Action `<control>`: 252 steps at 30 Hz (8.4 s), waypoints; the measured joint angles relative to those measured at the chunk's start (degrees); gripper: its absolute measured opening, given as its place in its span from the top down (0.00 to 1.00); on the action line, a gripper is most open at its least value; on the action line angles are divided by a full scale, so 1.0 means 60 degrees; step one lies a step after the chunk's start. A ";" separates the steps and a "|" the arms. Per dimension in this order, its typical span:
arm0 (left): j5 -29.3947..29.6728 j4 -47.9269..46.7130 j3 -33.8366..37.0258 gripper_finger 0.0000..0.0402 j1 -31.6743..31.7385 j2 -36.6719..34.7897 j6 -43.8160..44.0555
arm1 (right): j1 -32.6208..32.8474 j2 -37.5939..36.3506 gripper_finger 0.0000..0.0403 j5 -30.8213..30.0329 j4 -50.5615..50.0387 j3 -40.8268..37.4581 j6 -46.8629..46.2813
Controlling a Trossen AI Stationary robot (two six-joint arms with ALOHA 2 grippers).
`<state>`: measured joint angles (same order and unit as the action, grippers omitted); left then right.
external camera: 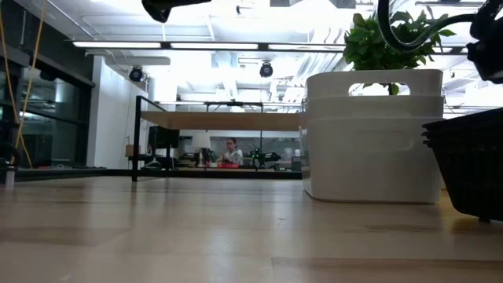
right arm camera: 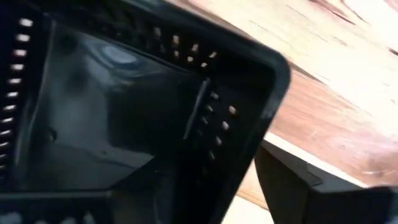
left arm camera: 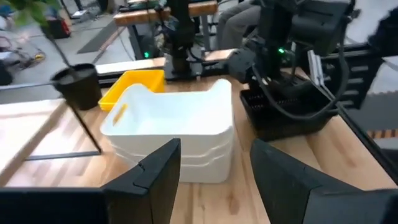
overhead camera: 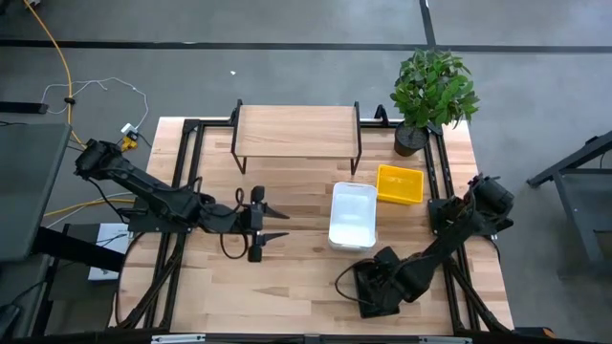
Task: Stack baskets on shelf by color
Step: Put the stacked black bins on the shelf, then put the stacked yellow bins on the shelf
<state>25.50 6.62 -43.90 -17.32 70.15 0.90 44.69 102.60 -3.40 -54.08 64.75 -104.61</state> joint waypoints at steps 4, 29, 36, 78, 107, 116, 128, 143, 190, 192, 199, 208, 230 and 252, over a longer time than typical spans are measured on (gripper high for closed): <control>0.0733 -0.0350 0.0000 0.55 -0.0064 -0.0387 0.0122 | 0.0000 -0.0063 0.74 0.0003 -0.0051 0.0000 0.0319; 0.4214 -0.2165 -0.0007 0.55 -0.1975 -0.1659 0.0850 | -0.2766 -0.1135 0.99 -0.6294 -0.3499 0.6108 0.6756; 0.4293 -0.2146 -0.0007 0.55 -0.2448 -0.1657 0.0828 | -0.6185 -0.1135 0.99 -0.6451 -0.1793 0.6196 0.9173; 0.4605 -0.2172 -0.0004 0.55 -0.2820 -0.1659 0.1230 | -1.1879 -0.1117 0.75 -0.3031 0.0046 0.3847 0.9105; 0.4607 -0.2208 -0.0004 0.55 -0.2820 -0.1661 0.1243 | -1.0930 -0.0950 0.76 -0.3228 -0.0335 0.5573 1.2023; 0.4603 -0.2207 0.0000 0.55 -0.2819 -0.1660 0.1243 | -1.1428 0.0028 0.94 -0.3103 -0.0150 0.5555 1.2085; 0.4606 -0.2202 0.0000 0.55 -0.2816 -0.1660 0.1181 | -1.1692 0.0296 1.00 -0.3359 0.0566 0.5555 1.1532; 0.4603 -0.2205 0.0000 0.55 -0.2820 -0.1661 0.1180 | -1.2062 0.0627 1.00 -0.4027 0.0705 0.5555 1.0802; 0.4603 -0.2209 0.0000 0.55 -0.2805 -0.1657 0.1247 | -0.5761 -0.2859 0.92 -0.3229 -0.5989 0.2611 0.9712; 0.4603 -0.2208 0.0000 0.55 -0.2805 -0.1657 0.1247 | -0.5841 -0.3220 0.86 -0.3011 -0.5984 0.1692 0.9430; 0.4603 -0.2190 0.0000 0.55 -0.2805 -0.1657 0.1133 | -0.6029 -0.5014 0.63 -0.1685 -0.4591 -0.1083 0.8667; 0.4607 -0.2143 0.0000 0.55 -0.2805 -0.1657 0.1075 | -0.6057 -0.5608 0.50 -0.2188 -0.2518 -0.2927 0.9775; 0.4607 -0.2139 0.0000 0.55 -0.2805 -0.1657 0.1073 | -0.7208 -0.5594 0.50 -0.2159 -0.1164 -0.3905 1.1593; 0.4603 -0.2141 0.0000 0.55 -0.2805 -0.1657 0.1073 | -0.7344 -0.5591 0.55 -0.2178 -0.1043 -0.4466 1.1602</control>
<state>53.12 -6.23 -43.90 -34.15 60.20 7.34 0.62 69.06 -16.47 -60.34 37.95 -35.00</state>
